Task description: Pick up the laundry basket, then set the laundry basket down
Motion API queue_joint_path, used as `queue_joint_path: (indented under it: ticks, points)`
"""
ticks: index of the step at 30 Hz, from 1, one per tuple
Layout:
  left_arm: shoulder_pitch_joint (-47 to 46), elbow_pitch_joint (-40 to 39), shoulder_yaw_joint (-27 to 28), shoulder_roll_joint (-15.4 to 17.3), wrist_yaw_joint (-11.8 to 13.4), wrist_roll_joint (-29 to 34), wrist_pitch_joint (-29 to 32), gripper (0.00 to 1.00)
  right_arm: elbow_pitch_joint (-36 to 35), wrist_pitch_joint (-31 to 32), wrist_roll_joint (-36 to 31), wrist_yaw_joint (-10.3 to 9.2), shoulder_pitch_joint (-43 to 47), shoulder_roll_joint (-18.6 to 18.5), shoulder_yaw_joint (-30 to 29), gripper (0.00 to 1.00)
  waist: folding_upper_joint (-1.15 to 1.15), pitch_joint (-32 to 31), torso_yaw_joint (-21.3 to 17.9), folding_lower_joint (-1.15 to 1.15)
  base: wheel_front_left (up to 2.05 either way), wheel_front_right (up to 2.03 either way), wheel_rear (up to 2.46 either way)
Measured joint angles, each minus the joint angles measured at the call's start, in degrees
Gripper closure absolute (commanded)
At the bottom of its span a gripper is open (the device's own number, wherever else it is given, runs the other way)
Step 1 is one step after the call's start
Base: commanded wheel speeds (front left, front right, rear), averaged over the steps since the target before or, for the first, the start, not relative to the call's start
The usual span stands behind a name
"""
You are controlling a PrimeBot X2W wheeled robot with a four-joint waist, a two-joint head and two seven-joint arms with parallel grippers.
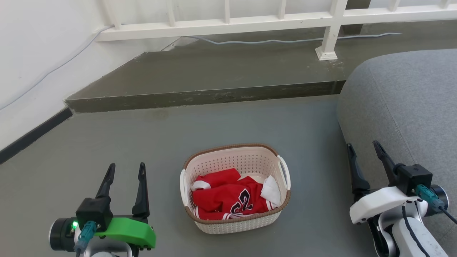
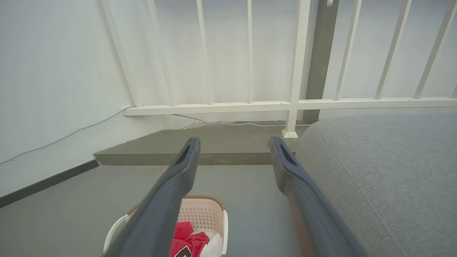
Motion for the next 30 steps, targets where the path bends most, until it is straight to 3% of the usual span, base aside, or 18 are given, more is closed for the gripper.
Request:
queue_joint_path:
  ticks: [30]
  points:
    - [0.12, 0.68, 0.13, -0.56, 0.00, 0.00, 0.00, 0.00, 0.38, 0.00, -1.55, 1.49, 0.02, 0.99, -1.31, 0.00, 0.00, 2.32, 0.33, 0.00, 0.00, 0.00, 0.00]
